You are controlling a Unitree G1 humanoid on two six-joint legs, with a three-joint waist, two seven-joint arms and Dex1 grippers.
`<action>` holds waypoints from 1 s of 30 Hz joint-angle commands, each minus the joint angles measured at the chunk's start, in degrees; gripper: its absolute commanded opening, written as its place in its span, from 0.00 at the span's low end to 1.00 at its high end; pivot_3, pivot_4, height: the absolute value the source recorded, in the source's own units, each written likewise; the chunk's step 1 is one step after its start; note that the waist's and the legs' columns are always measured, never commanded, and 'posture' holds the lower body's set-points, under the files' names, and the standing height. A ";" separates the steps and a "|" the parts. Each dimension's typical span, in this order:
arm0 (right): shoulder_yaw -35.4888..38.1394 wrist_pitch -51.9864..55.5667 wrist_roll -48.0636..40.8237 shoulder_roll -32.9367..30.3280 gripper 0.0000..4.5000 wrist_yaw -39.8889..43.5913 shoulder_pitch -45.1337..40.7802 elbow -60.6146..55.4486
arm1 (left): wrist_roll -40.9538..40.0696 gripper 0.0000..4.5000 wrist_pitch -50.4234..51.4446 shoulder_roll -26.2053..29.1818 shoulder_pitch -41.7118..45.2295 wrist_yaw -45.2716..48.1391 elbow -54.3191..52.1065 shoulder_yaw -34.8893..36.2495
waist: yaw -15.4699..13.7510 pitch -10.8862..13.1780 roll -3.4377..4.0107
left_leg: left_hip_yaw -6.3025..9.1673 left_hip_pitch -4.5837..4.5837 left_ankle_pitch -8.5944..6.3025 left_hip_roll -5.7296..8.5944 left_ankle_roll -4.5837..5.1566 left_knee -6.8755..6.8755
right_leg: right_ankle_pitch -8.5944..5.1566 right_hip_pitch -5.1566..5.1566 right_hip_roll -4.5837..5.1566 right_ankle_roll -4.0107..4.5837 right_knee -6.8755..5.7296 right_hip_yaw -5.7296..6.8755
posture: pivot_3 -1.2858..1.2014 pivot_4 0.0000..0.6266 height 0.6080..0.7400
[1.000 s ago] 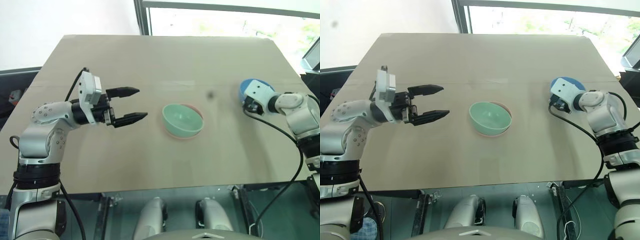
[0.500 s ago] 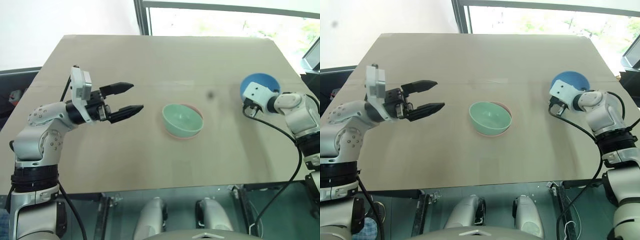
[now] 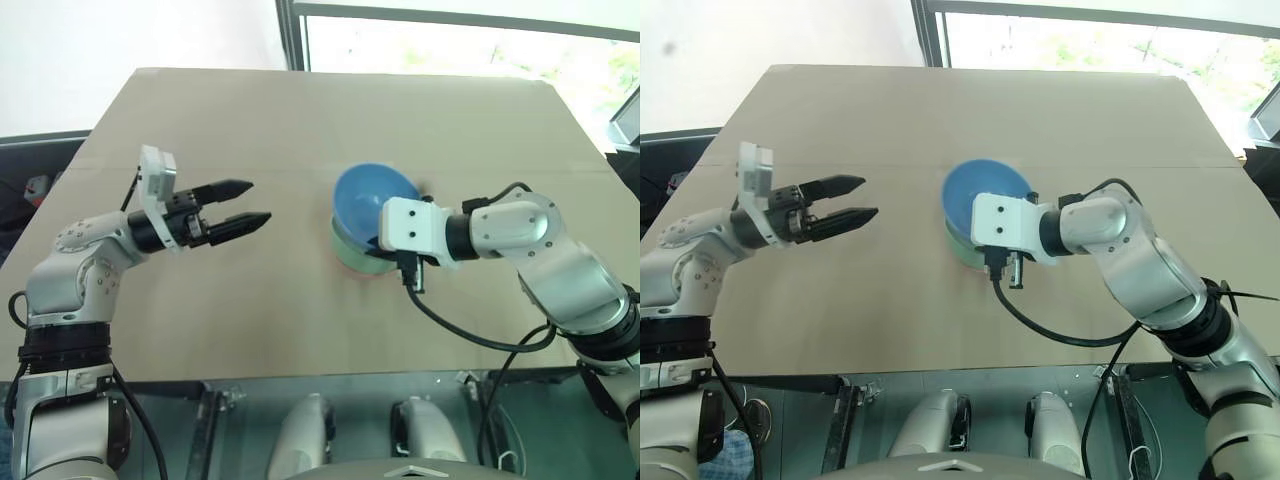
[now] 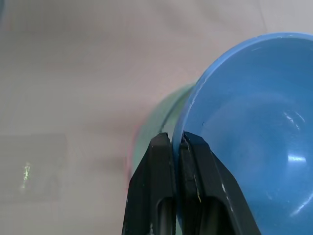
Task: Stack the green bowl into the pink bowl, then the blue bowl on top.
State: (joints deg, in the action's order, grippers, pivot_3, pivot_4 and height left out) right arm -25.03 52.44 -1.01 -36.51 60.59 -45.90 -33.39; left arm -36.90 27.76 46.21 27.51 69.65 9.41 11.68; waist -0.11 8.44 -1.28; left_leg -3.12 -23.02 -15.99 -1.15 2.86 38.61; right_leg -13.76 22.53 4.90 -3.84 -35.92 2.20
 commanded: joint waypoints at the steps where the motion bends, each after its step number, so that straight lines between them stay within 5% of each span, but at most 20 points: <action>1: 0.32 0.73 -0.73 -0.47 0.01 -1.08 -2.61 -2.44 | 0.95 1.00 -0.56 0.73 3.35 1.53 1.23 -0.34 | 0.00 -0.01 -0.01 | 0.00 0.00 0.00 0.01 0.00 0.00 | 0.00 0.00 -0.01 0.00 0.00 0.00 | 0.52 0.24 1.00; 6: 0.85 2.38 -2.19 -0.74 0.41 -2.07 -3.39 -2.26 | 2.17 1.00 -1.82 0.17 6.32 2.86 3.80 -0.71 | 0.32 -0.01 -0.01 | 0.02 -0.01 0.00 0.01 -0.01 -0.04 | 0.00 0.00 -0.04 0.00 -0.04 0.03 | 0.52 0.24 1.00; 13: 15.49 2.92 -9.18 -0.85 0.41 -4.19 -0.28 2.19 | 5.74 1.00 -7.45 -1.34 3.68 -0.86 2.03 0.78 | 0.57 -0.03 -0.06 | 0.03 -0.04 0.00 0.02 -0.01 -0.08 | 0.00 -0.01 -0.02 0.00 -0.04 0.05 | 0.52 0.24 1.00; 24: 40.44 -19.77 -19.50 -3.69 0.41 -0.19 29.43 11.86 | 3.57 1.00 -6.18 -4.51 -13.10 -13.53 -13.22 9.25 | 0.42 -0.11 -0.19 | 0.12 -0.03 0.00 -0.14 0.00 -0.16 | 0.00 -0.07 0.05 0.00 0.04 0.10 | 0.52 0.24 1.00; 30: 47.26 -35.50 -22.32 -4.20 0.41 6.22 39.35 22.92 | 3.23 1.00 -6.80 -5.59 -22.31 -16.59 -19.11 13.02 | 0.42 -0.09 -0.17 | 0.08 0.34 -0.01 -0.15 0.01 -0.09 | 0.00 -0.38 0.09 0.01 0.06 0.02 | 0.52 0.24 1.00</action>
State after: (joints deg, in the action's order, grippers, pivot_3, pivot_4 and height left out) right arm 19.01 22.62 -22.04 -40.09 64.97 -6.93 -12.36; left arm -32.78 22.14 40.23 5.71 53.67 -6.38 22.25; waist 0.31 8.35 -1.45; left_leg -3.02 -22.59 -16.00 -1.30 2.87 38.52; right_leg -13.76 22.06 4.99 -3.83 -35.87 2.23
